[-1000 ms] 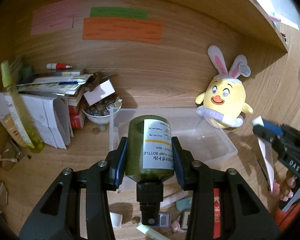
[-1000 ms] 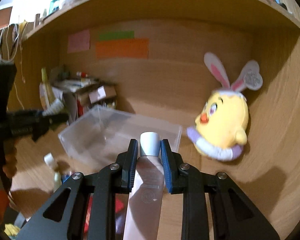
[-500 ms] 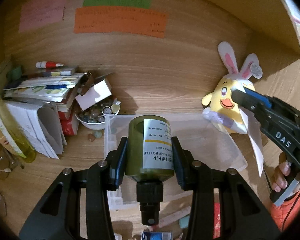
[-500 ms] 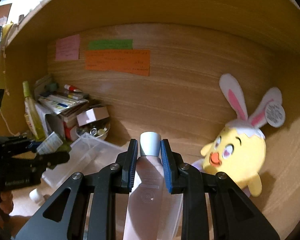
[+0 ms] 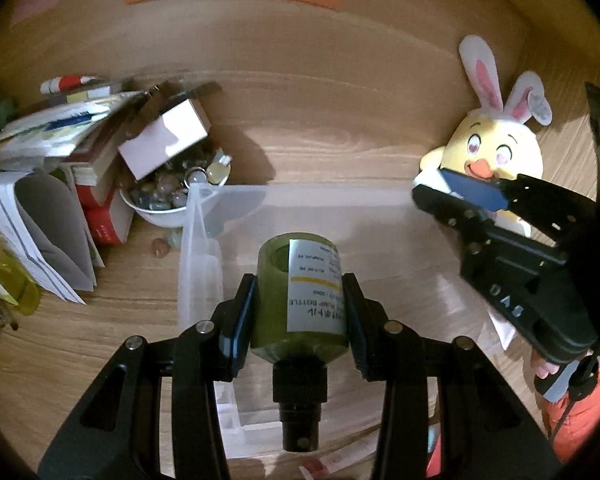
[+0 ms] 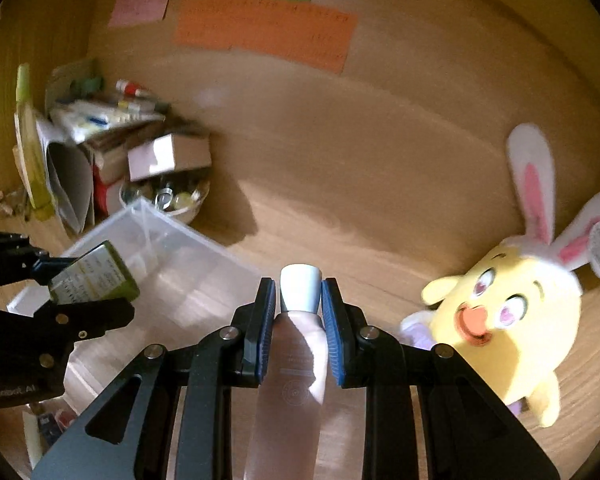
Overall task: Organize objects
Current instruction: 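Carry the green bottle and pink tube over the clear bin with both tools, then open both tools to drop the green bottle and pink tube into the bin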
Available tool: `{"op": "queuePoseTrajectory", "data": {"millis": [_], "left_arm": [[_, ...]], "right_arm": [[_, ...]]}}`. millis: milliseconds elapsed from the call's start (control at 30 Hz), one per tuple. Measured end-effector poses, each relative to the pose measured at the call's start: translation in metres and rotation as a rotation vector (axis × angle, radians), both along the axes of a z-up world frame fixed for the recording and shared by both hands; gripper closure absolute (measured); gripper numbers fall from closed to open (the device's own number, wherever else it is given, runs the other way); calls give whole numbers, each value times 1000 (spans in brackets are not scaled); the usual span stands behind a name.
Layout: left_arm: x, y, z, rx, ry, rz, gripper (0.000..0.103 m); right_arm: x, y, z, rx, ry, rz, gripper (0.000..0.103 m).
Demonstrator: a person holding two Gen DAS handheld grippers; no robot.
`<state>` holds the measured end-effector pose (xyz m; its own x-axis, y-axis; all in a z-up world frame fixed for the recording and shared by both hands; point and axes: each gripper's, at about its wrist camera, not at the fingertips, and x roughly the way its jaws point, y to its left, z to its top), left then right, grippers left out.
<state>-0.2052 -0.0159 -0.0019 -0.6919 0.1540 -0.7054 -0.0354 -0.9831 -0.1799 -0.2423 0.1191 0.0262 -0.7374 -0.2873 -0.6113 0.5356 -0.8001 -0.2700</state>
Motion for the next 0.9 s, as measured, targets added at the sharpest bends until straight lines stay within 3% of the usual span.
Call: {"op": "queuePoseTrajectory", "data": {"millis": [67, 133, 400, 667, 767, 833, 900], "left_arm": [[-1, 3, -3, -8, -7, -3, 62], [-2, 5, -6, -12, -15, -6, 62], [-1, 9, -11, -40, -21, -21, 61], [5, 12, -6, -40, -12, -32, 46], [11, 15, 1, -49, 8, -34, 39], [17, 16, 6, -49, 23, -39, 34], [24, 17, 12, -56, 37, -40, 29]], "right_arm": [[-1, -2, -6, 17, -14, 3, 82], [-3, -5, -12, 33, -44, 15, 89], [-8, -13, -25, 53, -133, 45, 89], [-4, -3, -25, 19, -190, 39, 89], [1, 6, -21, -1, -205, 30, 84], [3, 10, -19, -8, -201, 24, 76], [8, 16, -15, -8, -180, 10, 61]]}}
